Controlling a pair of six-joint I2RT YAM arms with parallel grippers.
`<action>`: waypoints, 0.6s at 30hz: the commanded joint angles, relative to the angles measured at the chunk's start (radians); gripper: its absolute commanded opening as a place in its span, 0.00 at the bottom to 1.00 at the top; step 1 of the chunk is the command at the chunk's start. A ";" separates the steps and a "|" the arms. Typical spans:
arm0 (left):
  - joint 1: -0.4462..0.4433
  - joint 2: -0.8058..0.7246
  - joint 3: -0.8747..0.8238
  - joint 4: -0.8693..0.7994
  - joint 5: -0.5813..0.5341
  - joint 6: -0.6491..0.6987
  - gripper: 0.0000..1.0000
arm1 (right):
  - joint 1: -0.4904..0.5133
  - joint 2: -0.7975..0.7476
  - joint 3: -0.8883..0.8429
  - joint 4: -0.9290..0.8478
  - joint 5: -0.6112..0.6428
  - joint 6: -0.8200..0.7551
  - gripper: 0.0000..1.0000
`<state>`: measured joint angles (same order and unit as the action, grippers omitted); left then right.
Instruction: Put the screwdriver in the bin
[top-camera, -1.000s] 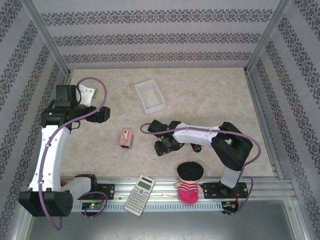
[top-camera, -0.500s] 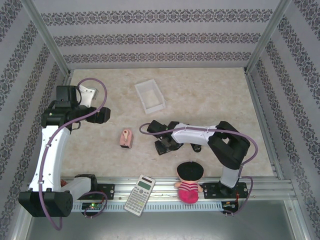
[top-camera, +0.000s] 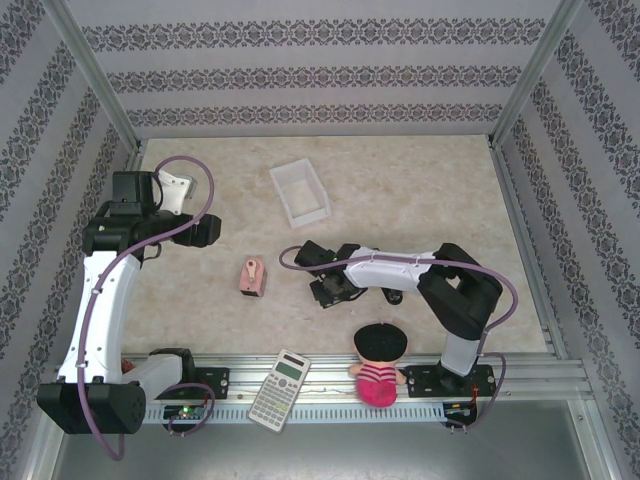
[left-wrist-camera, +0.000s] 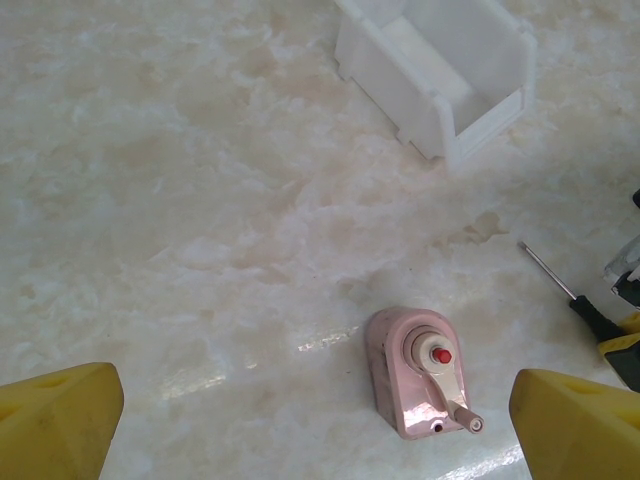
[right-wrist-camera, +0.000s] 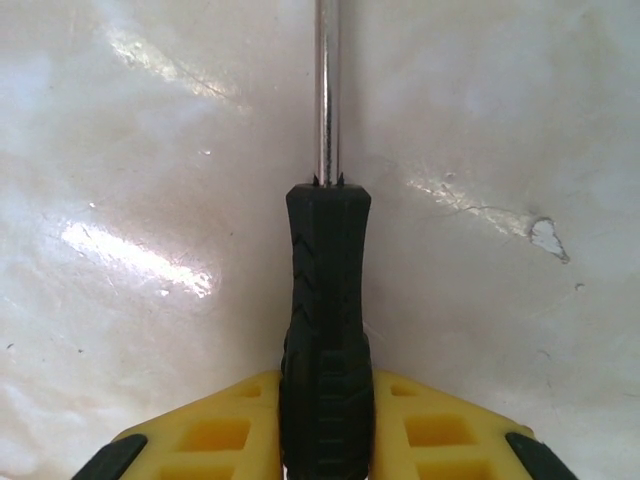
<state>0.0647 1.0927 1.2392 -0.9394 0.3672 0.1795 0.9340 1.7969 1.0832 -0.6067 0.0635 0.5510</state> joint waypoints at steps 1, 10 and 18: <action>-0.013 -0.006 0.015 -0.016 0.023 -0.003 0.99 | 0.008 -0.040 -0.024 -0.015 0.034 -0.007 0.21; -0.013 -0.001 0.021 -0.018 0.006 0.019 0.99 | 0.006 -0.152 0.004 -0.099 0.034 -0.032 0.21; -0.013 -0.010 0.023 -0.041 0.017 0.040 0.99 | -0.034 -0.216 0.107 -0.175 0.036 -0.082 0.22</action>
<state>0.0647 1.0931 1.2392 -0.9401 0.3664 0.1864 0.9203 1.6077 1.1370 -0.7338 0.0788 0.5087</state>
